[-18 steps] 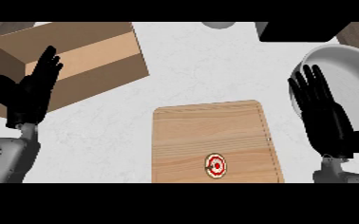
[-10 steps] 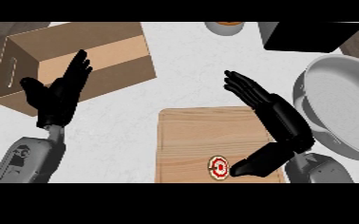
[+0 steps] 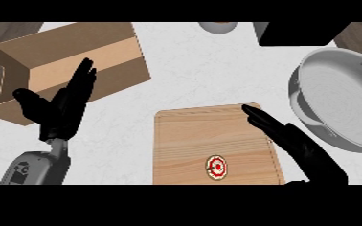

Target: Pick the cupcake from the cutting board and place it in the pot

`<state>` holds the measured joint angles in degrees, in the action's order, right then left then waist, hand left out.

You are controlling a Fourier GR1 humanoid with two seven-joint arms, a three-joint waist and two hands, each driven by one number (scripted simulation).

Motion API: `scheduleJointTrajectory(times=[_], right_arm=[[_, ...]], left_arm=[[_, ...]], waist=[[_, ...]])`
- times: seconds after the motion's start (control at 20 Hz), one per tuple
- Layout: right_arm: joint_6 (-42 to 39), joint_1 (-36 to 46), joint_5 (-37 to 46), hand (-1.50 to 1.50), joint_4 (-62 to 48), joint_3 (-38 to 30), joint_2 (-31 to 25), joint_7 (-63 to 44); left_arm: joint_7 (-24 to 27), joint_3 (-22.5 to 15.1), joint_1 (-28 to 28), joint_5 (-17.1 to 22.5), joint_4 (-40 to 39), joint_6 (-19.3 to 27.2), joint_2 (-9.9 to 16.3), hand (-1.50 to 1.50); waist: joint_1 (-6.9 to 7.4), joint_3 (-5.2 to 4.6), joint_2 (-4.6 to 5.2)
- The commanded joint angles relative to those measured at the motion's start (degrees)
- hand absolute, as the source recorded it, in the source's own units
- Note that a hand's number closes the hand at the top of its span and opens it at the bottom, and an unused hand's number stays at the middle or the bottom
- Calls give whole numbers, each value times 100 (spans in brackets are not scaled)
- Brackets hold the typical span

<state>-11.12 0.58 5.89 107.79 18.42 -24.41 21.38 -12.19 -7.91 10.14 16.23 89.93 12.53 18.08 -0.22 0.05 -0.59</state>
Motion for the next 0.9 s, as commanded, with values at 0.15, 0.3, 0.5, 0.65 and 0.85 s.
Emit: scheduleJointTrajectory(times=[0.15,0.3,0.5,0.65,0.85], right_arm=[[-527,-217,625,-150,1283,-498,-1340,-795],[-999,-14,656,-150,1659,-608,-1728,-1353],[-1777,298,227,-150,1900,-878,-2194,-2165],[-1980,858,287,-150,2161,-214,-1887,-3595],[-2132,1076,619,-150,2129,456,-1405,-4597]], left_arm=[[-487,-254,-189,-196,667,254,-82,0],[-298,-176,-154,-202,414,193,-160,0],[30,-239,-257,-372,207,173,-296,0],[-476,-247,-127,-251,612,145,-234,0],[-352,-185,-215,-364,537,119,-287,0]], waist=[[-44,-8,-2],[-27,-14,27],[-1,-17,56],[99,-21,61],[70,-13,58]])
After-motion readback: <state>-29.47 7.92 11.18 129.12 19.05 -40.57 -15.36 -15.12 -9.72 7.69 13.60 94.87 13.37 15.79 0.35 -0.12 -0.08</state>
